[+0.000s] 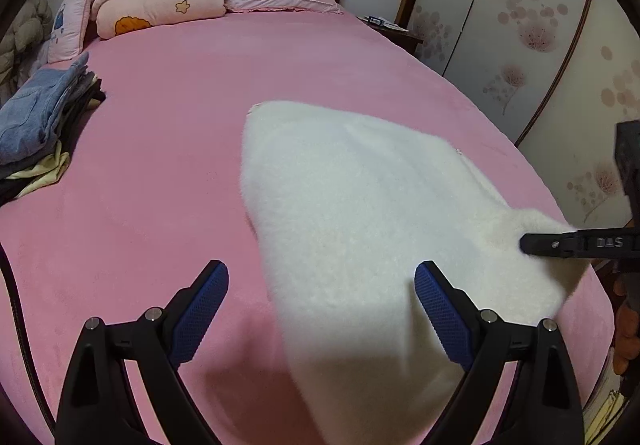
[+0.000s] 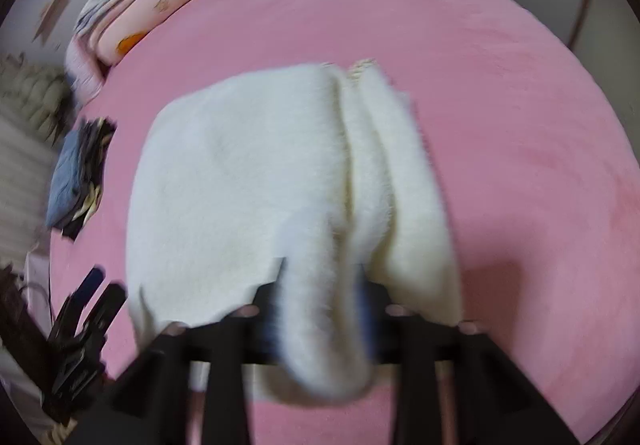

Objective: Fold large clothes

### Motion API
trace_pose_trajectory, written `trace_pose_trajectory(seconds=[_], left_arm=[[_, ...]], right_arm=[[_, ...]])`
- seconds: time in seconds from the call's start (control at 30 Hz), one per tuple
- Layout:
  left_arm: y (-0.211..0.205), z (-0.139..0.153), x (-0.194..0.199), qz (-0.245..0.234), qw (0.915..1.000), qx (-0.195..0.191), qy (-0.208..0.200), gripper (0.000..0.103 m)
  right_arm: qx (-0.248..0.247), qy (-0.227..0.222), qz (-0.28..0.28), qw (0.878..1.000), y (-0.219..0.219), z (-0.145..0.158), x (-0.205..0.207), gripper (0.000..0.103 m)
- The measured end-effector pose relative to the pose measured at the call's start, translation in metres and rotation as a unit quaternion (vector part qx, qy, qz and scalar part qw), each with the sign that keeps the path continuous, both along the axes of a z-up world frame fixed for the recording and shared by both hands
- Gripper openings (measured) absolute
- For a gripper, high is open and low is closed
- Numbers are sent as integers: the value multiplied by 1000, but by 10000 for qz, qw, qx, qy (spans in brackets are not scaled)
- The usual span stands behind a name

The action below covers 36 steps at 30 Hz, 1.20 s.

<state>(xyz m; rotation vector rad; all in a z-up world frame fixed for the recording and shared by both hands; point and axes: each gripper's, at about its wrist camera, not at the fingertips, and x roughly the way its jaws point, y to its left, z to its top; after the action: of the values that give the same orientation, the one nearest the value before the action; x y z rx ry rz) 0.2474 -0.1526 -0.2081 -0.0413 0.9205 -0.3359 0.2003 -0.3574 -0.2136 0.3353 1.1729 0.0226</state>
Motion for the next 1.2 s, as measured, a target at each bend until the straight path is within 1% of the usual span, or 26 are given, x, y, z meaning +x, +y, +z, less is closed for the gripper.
trace_pose_trajectory(seconds=[0.07, 0.1, 0.17, 0.2, 0.23, 0.27, 0.3, 0.33, 0.4, 0.43, 0.47, 0.5, 0.53, 0.6, 0.7, 0.73, 0.77, 0.87, 0.9, 0.97, 1.0, 1.07, 1.1, 1.13, 1.17, 1.2], left_arm=[[-13, 2, 1, -141, 9999, 35, -50, 94], [-11, -1, 9, -177, 9998, 47, -50, 94], [-21, -7, 7, -317, 9995, -17, 0, 94], [-27, -14, 5, -404, 9992, -22, 62, 94], [-34, -20, 3, -462, 9989, -6, 118, 94], [-40, -28, 0, -493, 9987, 32, 157, 95], [-48, -32, -6, -486, 9986, 198, 3, 97], [-55, -35, -11, -511, 9978, 384, -155, 100], [-66, -41, -19, -583, 9945, 742, -451, 102], [-66, -43, -19, -555, 9945, 784, -422, 103], [-63, -42, -16, -539, 9954, 735, -293, 103], [-59, -41, -12, -553, 9960, 693, -135, 103], [-57, -37, -10, -578, 9960, 673, 51, 102], [-49, -22, -6, -556, 9956, 708, 261, 102], [-38, 10, -3, -522, 9955, 795, 25, 102], [-36, 19, 2, -528, 9957, 763, -72, 102], [-35, 29, 8, -519, 9959, 716, -195, 102], [-39, 43, 36, -512, 9969, 472, -359, 102], [-42, 42, 50, -459, 9978, 375, -312, 102], [-50, 33, 74, -422, 9989, 107, -145, 102], [-54, 26, 88, -347, 9994, -52, -50, 102], [-56, 7, 111, -296, 9987, -392, 162, 102], [-57, -8, 120, -189, 9985, -419, 313, 101], [-53, -24, 128, -82, 9981, -377, 476, 99], [-51, -37, 134, -7, 9969, -379, 693, 98], [-47, -48, 139, 106, 9954, -436, 844, 97]], right_arm=[[-117, -345, 136, 9992, 0, 16, -11, 16], [-121, -649, 116, 9978, -5, 27, -22, 16], [-139, -872, -14, 9961, -13, 30, -39, 16], [-296, -907, -97, 9954, -17, 22, -49, 16], [-489, -792, -222, 9954, -22, 5, -57, 16], [-545, -642, -338, 9959, -29, -15, -64, 16], [-519, -517, -497, 9961, -40, -43, -73, 16], [-401, -525, -604, 9960, -46, -59, -79, 19], [-339, -771, -804, 9932, -50, -71, -87, 22], [-436, -784, -817, 9926, -49, -69, -86, 24], [-535, -765, -813, 9923, -46, -67, -85, 29], [-768, -674, -842, 9912, -45, -60, -84, 37], [-900, -672, -890, 9897, -47, -53, -88, 48], [-897, -857, -953, 9877, -49, -28, -95, 49], [-945, -1258, -914, 9833, -53, 9, -100, 49], [-1015, -1424, -777, 9815, -51, 23, -94, 49], [-1063, -1511, -681, 9804, -48, 28, -88, 49], [-1097, -1659, -280, 9796, -30, 41, -40, 48], [-1012, -1666, -205, 9806, -24, 39, -27, 47], [-603, -1582, 43, 9856, -15, 27, 21, 40], [-513, -1518, 99, 9870, -11, 21, 36, 36], [-416, -1120, 216, 9926, -10, -9, 74, 19], [-510, -999, 188, 9935, -13, -17, 81, 16], [-919, -860, 41, 9920, -20, -31, 92, 15], [-1211, -777, -33, 9896, -32, -46, 97, 2], [-1196, -738, -50, 9901, -40, -52, 102, 0]])
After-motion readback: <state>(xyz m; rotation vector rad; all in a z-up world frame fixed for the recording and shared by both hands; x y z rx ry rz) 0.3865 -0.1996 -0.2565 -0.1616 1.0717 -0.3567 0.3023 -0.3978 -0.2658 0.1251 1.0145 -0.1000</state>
